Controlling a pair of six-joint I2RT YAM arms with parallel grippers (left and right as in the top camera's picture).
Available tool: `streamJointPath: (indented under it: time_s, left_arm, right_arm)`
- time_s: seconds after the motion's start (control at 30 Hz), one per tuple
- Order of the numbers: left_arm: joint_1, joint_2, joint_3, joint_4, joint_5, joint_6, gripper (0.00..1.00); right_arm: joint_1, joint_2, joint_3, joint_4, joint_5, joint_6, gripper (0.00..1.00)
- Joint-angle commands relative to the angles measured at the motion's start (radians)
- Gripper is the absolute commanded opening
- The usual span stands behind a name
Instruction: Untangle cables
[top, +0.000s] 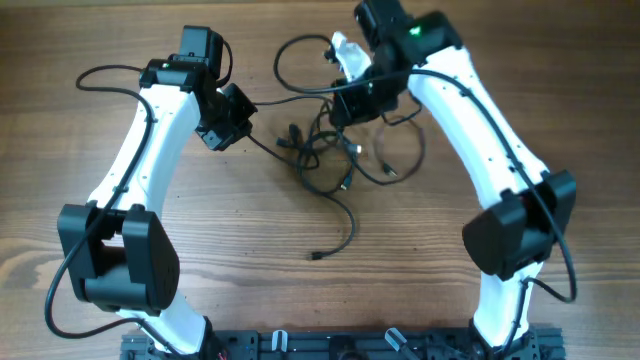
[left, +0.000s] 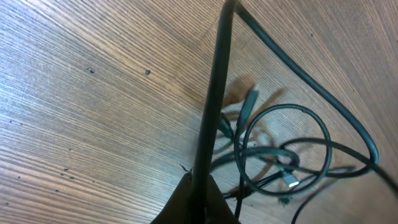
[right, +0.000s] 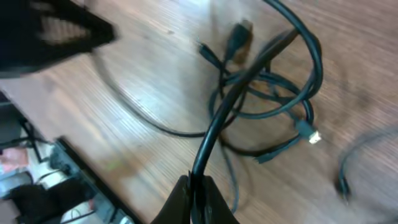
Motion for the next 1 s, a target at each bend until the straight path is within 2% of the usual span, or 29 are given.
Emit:
streamJointPath:
  time_s: [0.0, 0.13, 0.23, 0.37, 0.47, 0.57, 0.73, 0.9, 0.93, 0.97]
  left_arm:
    - [-0.004, 0.002, -0.009, 0.002, 0.001, -0.009, 0.04]
    - [-0.004, 0.002, -0.009, 0.002, 0.001, -0.008, 0.04]
    - [-0.004, 0.002, -0.009, 0.002, 0.001, -0.008, 0.05]
    - [-0.004, 0.002, -0.009, 0.002, 0.001, -0.009, 0.04]
    - [-0.004, 0.002, -0.01, 0.002, 0.001, -0.008, 0.04]
    - [-0.004, 0.002, -0.01, 0.002, 0.001, -0.009, 0.04]
    - [-0.004, 0.002, -0.01, 0.003, 0.001, -0.009, 0.04]
    - [-0.004, 0.002, -0.01, 0.01, 0.001, -0.009, 0.04]
    - [-0.004, 0.002, -0.01, 0.01, 0.001, -0.009, 0.04]
    - [-0.004, 0.002, -0.01, 0.01, 0.001, -0.009, 0.04]
  right_arm:
    - [0.003, -0.164, 0.118, -0.014, -0.077, -0.01, 0.04]
    - [-0.033, -0.336, 0.181, 0.03, -0.018, 0.057, 0.04]
    - [-0.155, -0.461, 0.188, 0.066, 0.292, 0.193, 0.04]
    - [-0.337, -0.494, 0.188, 0.097, 0.555, 0.227, 0.04]
    - [-0.509, -0.415, 0.187, 0.137, 0.695, 0.234, 0.04]
    - [-0.644, -0.298, 0.187, 0.165, 0.684, 0.238, 0.04]
    - [-0.852, 0.012, 0.187, 0.245, 0.515, 0.315, 0.04]
    - [-0.919, 0.226, 0.187, 0.22, 0.436, 0.319, 0.04]
    - [-0.921, 0.261, 0.187, 0.216, 0.436, 0.319, 0.15]
    - [-0.921, 0.272, 0.187, 0.216, 0.435, 0.319, 0.48]
